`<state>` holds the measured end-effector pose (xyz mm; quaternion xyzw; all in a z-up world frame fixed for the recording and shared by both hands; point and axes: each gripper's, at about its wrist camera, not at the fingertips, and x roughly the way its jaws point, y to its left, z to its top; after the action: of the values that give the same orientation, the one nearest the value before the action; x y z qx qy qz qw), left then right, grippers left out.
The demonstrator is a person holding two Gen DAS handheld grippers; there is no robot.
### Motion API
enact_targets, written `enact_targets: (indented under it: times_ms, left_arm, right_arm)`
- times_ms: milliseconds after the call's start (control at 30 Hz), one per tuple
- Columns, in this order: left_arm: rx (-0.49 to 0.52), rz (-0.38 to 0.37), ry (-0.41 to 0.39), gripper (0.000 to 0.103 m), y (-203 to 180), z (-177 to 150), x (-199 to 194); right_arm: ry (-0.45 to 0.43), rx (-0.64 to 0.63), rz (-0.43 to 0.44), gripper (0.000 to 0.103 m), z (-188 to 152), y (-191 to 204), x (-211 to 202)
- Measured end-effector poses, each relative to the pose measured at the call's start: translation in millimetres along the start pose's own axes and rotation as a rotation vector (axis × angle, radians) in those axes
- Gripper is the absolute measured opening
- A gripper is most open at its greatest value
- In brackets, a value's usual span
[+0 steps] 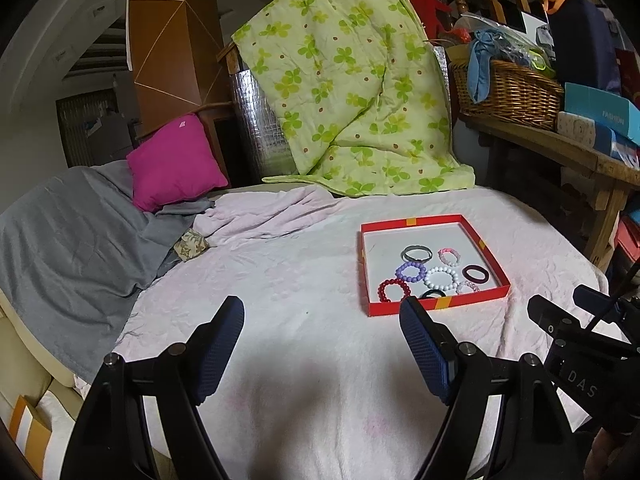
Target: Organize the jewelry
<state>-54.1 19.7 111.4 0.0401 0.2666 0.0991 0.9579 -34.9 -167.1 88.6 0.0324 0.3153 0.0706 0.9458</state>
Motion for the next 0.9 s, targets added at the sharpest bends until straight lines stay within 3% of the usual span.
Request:
enact_targets:
  times_ms: [367, 900]
  left_arm:
    - [-0.027, -0.026, 0.011, 0.081, 11, 10, 21]
    - [-0.073, -0.014, 0.034, 0.081, 35, 19, 52]
  right_arm:
    - [-0.001, -0.015, -0.055, 0.065, 18, 4, 8]
    - [0.026, -0.069, -0.069, 0.065, 28, 31, 34]
